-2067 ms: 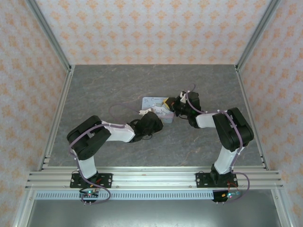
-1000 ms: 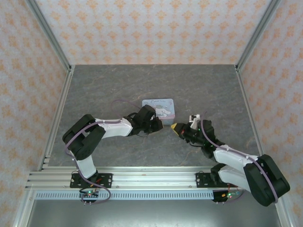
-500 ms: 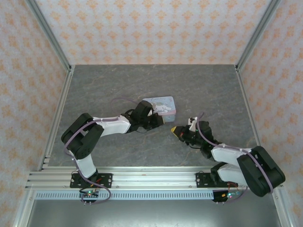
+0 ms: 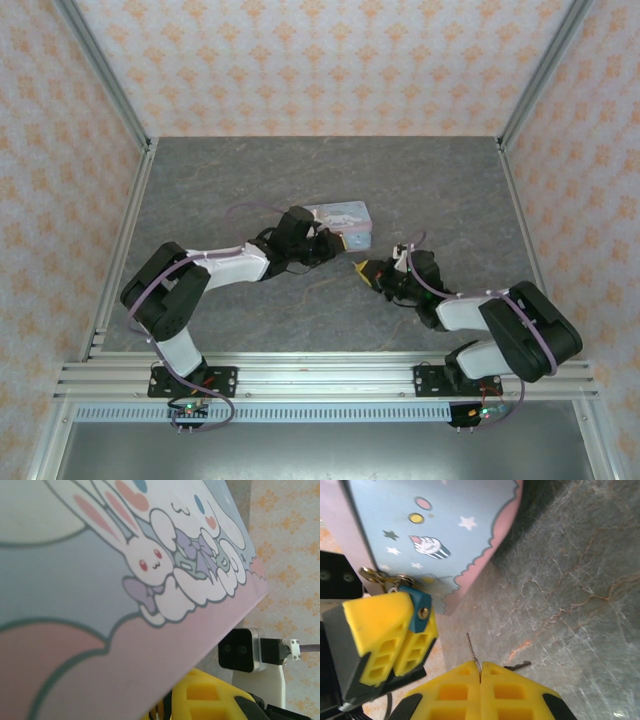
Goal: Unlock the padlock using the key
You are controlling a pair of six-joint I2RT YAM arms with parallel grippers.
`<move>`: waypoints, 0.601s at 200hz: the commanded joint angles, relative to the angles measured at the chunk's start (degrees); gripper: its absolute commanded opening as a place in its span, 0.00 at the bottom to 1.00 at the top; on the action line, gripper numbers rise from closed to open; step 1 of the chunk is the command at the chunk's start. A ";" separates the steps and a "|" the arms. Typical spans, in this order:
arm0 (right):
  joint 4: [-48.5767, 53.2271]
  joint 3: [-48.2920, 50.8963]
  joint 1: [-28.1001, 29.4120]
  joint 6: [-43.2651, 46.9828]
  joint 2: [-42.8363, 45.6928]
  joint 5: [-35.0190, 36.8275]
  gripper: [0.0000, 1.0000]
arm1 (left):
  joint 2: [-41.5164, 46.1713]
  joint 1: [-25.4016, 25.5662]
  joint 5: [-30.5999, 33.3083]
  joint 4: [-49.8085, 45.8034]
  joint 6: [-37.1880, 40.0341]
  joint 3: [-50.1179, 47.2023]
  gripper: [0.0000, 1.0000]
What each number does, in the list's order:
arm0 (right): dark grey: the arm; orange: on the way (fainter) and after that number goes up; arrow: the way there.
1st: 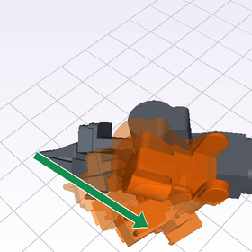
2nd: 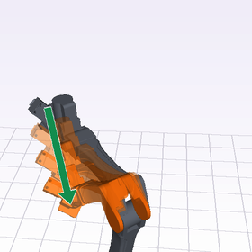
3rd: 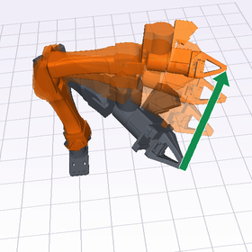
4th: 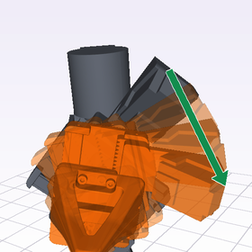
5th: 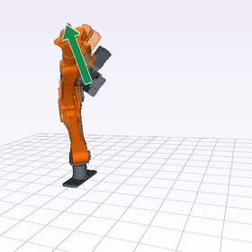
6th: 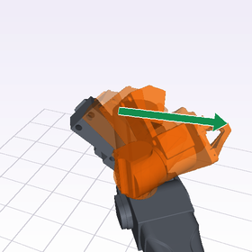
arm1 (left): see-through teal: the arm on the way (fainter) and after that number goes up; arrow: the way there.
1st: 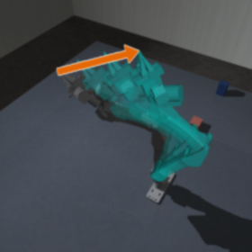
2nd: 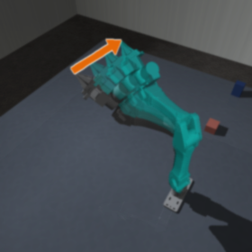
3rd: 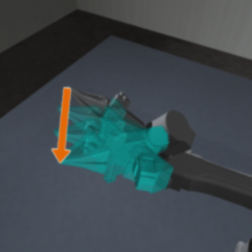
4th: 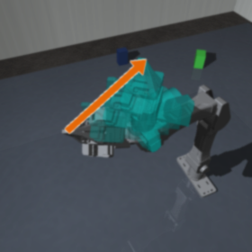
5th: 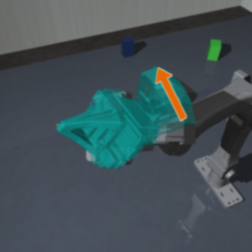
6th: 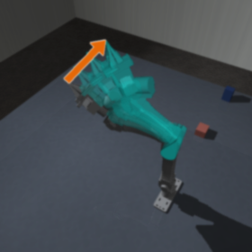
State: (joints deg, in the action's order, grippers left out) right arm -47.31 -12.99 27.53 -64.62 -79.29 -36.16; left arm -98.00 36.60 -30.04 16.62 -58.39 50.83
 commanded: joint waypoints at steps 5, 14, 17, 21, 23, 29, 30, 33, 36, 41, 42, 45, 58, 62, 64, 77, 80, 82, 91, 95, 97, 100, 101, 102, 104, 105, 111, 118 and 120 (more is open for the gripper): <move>-2.99 -1.96 0.38 -1.51 -0.27 2.27 0.00 | 1.30 -0.21 -0.41 4.28 -1.19 -0.88 0.00; -2.79 -2.17 0.35 -1.55 -0.43 2.24 0.00 | 1.01 -0.21 -0.37 4.84 -1.50 -1.04 0.00; -2.79 -2.29 0.38 -1.56 -0.50 2.19 0.00 | 0.97 -0.21 -0.37 5.11 -1.68 -1.08 0.00; -2.88 -2.43 0.41 -1.63 -0.58 2.15 0.00 | 0.88 -0.23 -0.40 5.43 -1.84 -1.21 0.00; -2.81 -2.46 0.42 -1.64 -0.53 2.15 0.00 | 0.88 -0.22 -0.42 5.59 -1.98 -1.25 0.00; -2.79 -2.70 0.42 -1.69 -0.71 2.06 0.00 | 0.67 -0.21 -0.50 5.99 -2.22 -1.34 0.00; -2.79 -2.77 0.46 -1.71 -0.79 2.06 0.00 | 0.64 -0.21 -0.52 6.06 -2.24 -1.34 0.00; -2.87 -2.83 0.47 -1.75 -0.86 1.99 0.00 | 0.55 -0.21 -0.55 6.31 -2.37 -1.38 0.00; -2.87 -2.95 0.49 -1.86 -0.92 1.98 0.00 | 0.53 -0.17 -0.62 6.51 -2.49 -1.43 0.00; -3.00 -3.14 0.53 -1.92 -1.04 1.97 0.00 | 0.35 -0.21 -0.71 6.89 -2.72 -1.50 0.00; -2.98 -3.20 0.52 -1.96 -1.04 1.97 0.00 | 0.35 -0.21 -0.72 6.96 -2.80 -1.51 0.00; -3.01 -3.21 0.62 -1.95 -1.14 2.02 0.00 | 0.27 -0.21 -0.76 7.28 -2.97 -1.60 0.00; -3.07 -3.75 0.77 -2.17 -1.52 1.97 0.00 | -0.07 -0.19 -1.02 8.56 -3.89 -1.91 0.00; -3.14 -3.87 0.88 -2.27 -1.70 2.02 0.00 | -0.15 -0.22 -1.11 8.92 -4.21 -2.05 0.00; -3.18 -3.87 0.87 -2.31 -1.68 2.04 0.00 | -0.19 -0.22 -1.13 9.14 -4.37 -2.12 0.00; -3.32 -3.97 1.01 -2.44 -1.90 2.14 0.00 | -0.44 -0.21 -1.33 10.44 -5.36 -2.60 0.00; -3.32 -3.97 0.99 -2.44 -1.92 2.22 0.00 | -0.54 -0.21 -1.38 10.78 -5.60 -2.71 0.00; -3.27 -3.97 0.99 -2.44 -1.97 2.29 0.00 | -0.58 -0.21 -1.41 10.90 -5.70 -2.74 0.00; -3.32 -3.88 0.95 -2.43 -2.02 2.46 0.00 | -0.87 -0.21 -1.66 11.47 -6.15 -2.88 0.00; -3.32 -3.82 1.01 -2.49 -2.01 2.50 0.00 | -0.88 -0.17 -1.68 11.77 -6.38 -2.98 0.00; -3.32 -3.80 0.96 -2.52 -2.01 2.50 0.00 | -0.95 -0.20 -1.69 11.94 -6.45 -3.05 0.00; -3.32 -3.80 0.97 -2.51 -2.01 2.54 0.00 | -1.00 -0.20 -1.76 12.16 -6.61 -3.16 0.00; -3.32 -3.80 0.98 -2.46 -2.12 2.51 0.00 | -1.03 -0.21 -1.77 12.23 -6.63 -3.18 0.00; -3.32 -3.79 0.96 -2.40 -2.16 2.59 0.00 | -1.04 -0.21 -1.77 12.30 -6.68 -3.14 0.00; -3.32 -3.79 1.00 -2.42 -2.17 2.63 0.00 | -1.08 -0.21 -1.77 12.41 -6.77 -3.18 0.00; -3.32 -3.84 0.97 -2.48 -2.18 2.61 0.00 | -1.11 -0.21 -1.77 12.44 -6.80 -3.19 0.00; -3.40 -3.87 0.99 -2.53 -2.17 2.59 0.00 | -1.12 -0.21 -1.86 12.64 -6.91 -3.29 0.00; -3.45 -3.84 0.95 -2.57 -2.06 2.59 0.00 | -1.15 -0.21 -1.93 12.65 -6.91 -3.34 0.00; -3.48 -3.89 0.95 -2.56 -2.05 2.63 0.00 | -1.15 -0.21 -1.90 12.65 -6.91 -3.36 0.00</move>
State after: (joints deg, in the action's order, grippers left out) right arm -48.49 -15.77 28.25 -66.89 -81.17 -34.65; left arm -98.37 36.60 -30.48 24.36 -63.92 48.16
